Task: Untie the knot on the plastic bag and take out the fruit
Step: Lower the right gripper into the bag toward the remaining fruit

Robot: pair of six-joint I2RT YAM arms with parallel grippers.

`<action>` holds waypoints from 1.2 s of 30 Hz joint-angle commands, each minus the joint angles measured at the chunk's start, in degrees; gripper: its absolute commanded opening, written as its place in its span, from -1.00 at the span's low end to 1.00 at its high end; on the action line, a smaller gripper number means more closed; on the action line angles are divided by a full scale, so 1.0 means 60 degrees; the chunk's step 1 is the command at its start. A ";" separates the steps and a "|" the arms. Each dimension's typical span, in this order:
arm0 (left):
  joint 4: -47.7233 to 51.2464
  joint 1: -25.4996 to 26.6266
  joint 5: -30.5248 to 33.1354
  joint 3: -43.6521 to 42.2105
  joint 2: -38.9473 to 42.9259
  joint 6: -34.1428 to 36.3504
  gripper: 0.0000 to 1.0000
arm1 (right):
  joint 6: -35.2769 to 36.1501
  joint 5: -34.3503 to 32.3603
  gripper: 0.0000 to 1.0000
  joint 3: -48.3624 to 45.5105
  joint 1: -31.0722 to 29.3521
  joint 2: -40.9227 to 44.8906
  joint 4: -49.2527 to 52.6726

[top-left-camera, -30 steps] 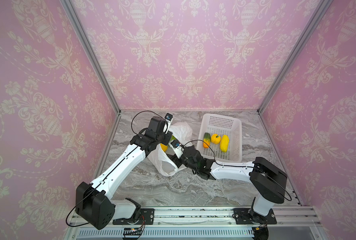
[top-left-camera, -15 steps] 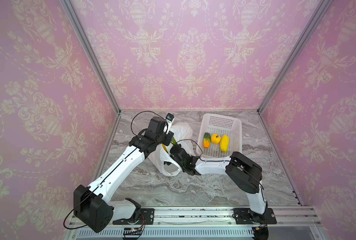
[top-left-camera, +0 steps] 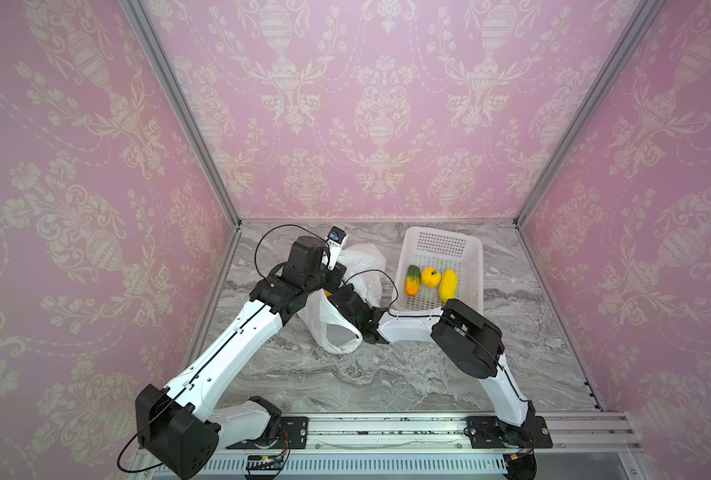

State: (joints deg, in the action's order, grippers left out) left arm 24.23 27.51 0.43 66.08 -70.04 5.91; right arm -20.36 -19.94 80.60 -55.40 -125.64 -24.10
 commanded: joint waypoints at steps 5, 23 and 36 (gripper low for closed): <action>-0.0402 0.0040 -0.0395 -0.0069 0.0245 -0.0080 -1.00 | -0.0912 -0.0018 1.00 0.0652 0.0286 -0.0550 0.0982; -0.0364 0.0040 -0.0189 -0.0087 0.0169 -0.0031 -1.00 | -0.3372 -0.0799 1.00 0.1337 0.0247 -0.1224 0.2709; -0.0323 0.0030 -0.0072 -0.0086 0.0147 -0.0013 -1.00 | -0.2712 -0.0486 0.62 0.1196 0.0237 -0.1129 0.2151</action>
State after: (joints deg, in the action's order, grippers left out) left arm 23.20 27.51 -0.34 65.82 -69.76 5.91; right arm -37.39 -23.35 88.42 -54.13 -132.22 -11.18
